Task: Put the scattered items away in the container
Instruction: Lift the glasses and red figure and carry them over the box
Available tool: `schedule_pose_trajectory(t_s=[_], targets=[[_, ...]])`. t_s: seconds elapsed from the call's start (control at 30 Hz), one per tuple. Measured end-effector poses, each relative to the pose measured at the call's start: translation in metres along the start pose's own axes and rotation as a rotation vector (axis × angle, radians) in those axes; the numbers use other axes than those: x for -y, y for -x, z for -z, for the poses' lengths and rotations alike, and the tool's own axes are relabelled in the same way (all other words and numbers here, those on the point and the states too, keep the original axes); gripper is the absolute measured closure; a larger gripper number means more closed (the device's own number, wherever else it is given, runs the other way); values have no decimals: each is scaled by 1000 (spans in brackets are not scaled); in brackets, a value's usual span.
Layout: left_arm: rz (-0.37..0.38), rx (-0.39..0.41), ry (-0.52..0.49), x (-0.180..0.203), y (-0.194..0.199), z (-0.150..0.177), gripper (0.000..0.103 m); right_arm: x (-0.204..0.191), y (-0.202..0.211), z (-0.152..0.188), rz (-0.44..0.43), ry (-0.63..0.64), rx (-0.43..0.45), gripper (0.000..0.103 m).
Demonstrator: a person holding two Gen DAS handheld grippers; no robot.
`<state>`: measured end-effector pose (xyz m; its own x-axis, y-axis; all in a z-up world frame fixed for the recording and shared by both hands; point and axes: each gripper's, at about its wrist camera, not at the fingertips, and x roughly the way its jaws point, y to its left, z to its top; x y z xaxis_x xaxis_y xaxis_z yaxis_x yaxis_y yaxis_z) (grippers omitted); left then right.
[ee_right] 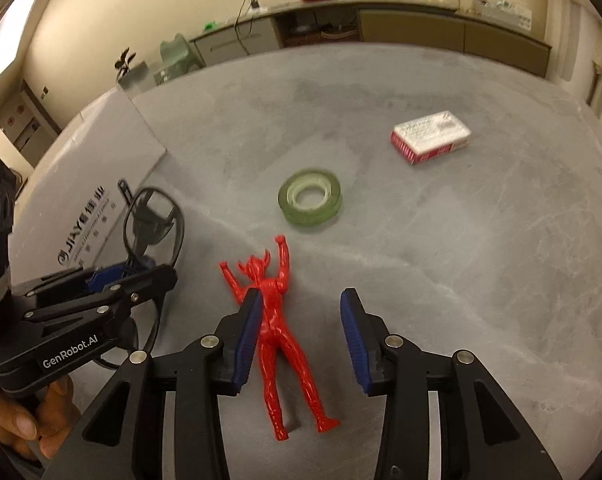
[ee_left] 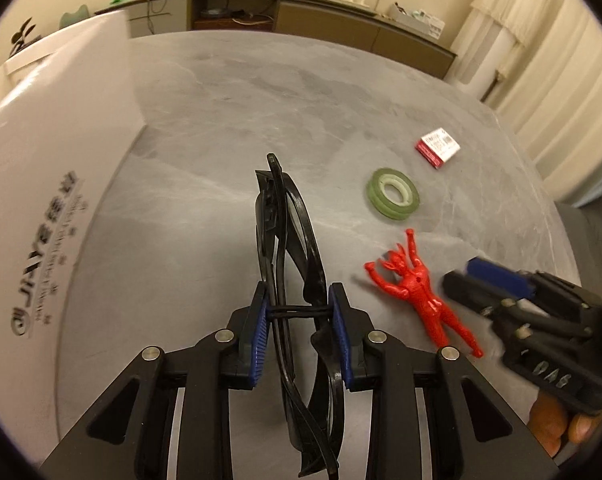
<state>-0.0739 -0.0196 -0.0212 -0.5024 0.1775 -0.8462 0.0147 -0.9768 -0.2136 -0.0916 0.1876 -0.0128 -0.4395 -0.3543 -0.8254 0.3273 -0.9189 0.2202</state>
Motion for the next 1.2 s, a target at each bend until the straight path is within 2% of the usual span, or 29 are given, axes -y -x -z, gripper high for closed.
schedule_pose_trajectory(t_s=[0.1, 0.2, 0.23, 0.27, 0.4, 0.53, 0.83, 1.2], targets=[[24, 15, 17, -8, 7, 0, 73, -8, 4, 5, -37, 38, -8, 60], [46, 22, 17, -9, 10, 1, 73, -20, -15, 17, 9, 117, -64, 61], [53, 24, 12, -7, 11, 1, 73, -24, -19, 20, 41, 142, -56, 72], [60, 25, 7, -5, 11, 1, 73, -28, -22, 22, 66, 158, -52, 75], [77, 50, -3, -1, 23, 1, 73, -29, -16, 19, 73, 119, -27, 75], [90, 76, -6, 0, 38, 2, 73, -22, -1, 15, 28, 43, 11, 75], [51, 126, -17, 3, 75, 15, 73, -27, 23, 16, -11, 22, 50, 75], [-7, 175, -20, -1, 112, 34, 73, -53, 40, 25, -33, 82, 85, 75]])
